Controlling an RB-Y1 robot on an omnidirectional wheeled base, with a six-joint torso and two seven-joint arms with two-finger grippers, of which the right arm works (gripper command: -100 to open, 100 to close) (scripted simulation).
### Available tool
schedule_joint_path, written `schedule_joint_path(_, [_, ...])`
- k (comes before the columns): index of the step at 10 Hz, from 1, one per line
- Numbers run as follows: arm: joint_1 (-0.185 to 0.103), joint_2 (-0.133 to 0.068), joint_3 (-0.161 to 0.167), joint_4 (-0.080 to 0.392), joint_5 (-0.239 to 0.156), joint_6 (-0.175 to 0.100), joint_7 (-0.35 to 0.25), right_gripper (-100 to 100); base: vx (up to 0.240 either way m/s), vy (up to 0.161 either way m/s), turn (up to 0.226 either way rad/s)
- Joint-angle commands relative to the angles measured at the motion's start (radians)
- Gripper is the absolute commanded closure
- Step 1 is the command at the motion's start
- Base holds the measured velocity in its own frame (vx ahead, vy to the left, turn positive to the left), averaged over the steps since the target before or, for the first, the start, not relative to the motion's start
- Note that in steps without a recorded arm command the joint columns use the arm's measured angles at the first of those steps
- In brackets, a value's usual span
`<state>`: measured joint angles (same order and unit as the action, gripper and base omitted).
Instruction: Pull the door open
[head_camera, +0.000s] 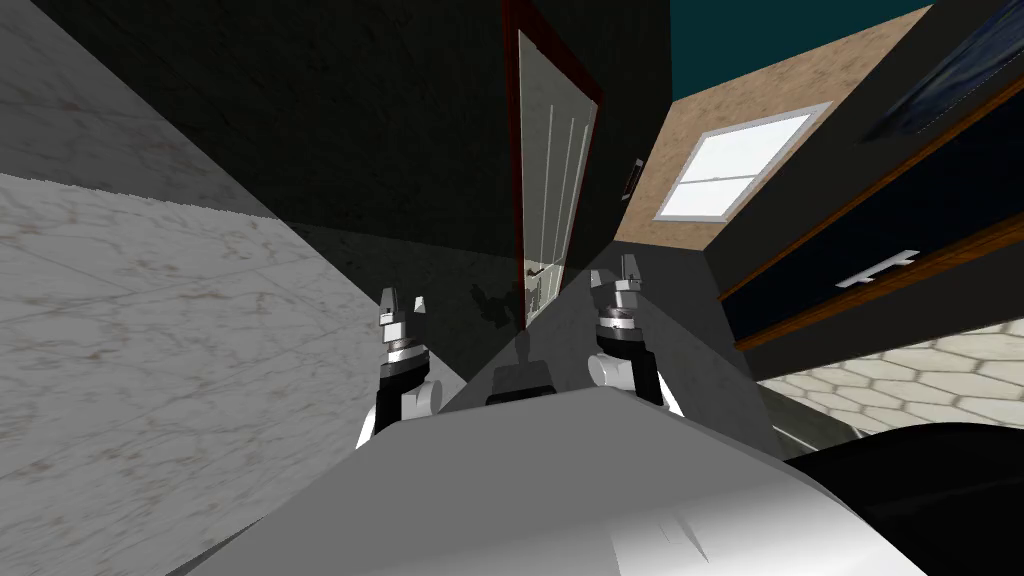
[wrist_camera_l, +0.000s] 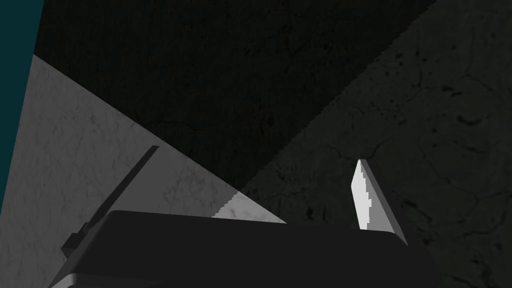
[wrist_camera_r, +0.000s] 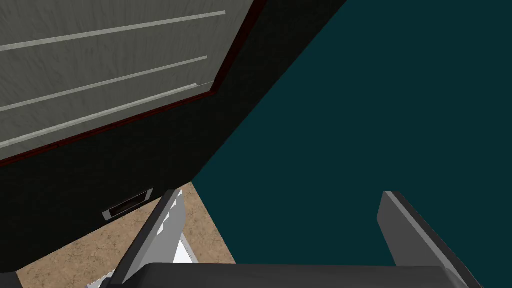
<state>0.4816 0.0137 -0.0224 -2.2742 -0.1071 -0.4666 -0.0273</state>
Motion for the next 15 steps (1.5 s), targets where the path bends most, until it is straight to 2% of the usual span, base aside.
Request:
schedule_joint_path(1, [-0.011, -0.013, 0.004, 0.042, 0.0, -0.012, -0.007, -100, 0.054, -0.041, 0.141])
schedule_joint_path(4, [-0.027, -0.03, 0.011, 0.1, 0.0, -0.029, -0.016, -100, 0.066, -0.057, 0.079])
schedule_joint_path(10, [-0.074, -0.078, 0.029, 0.271, -0.001, -0.08, -0.045, -100, 0.065, -0.076, 0.119])
schedule_joint_path(11, [-0.074, -0.078, 0.029, 0.278, -0.001, -0.08, -0.045, -100, 0.058, -0.057, 0.046])
schedule_joint_path(14, [-0.104, -0.106, 0.041, 0.38, -0.002, -0.113, -0.063, -100, 0.07, -0.072, 0.134])
schedule_joint_path(15, [-0.104, -0.106, 0.041, 0.389, -0.002, -0.113, -0.063, -100, 0.042, -0.068, 0.061])
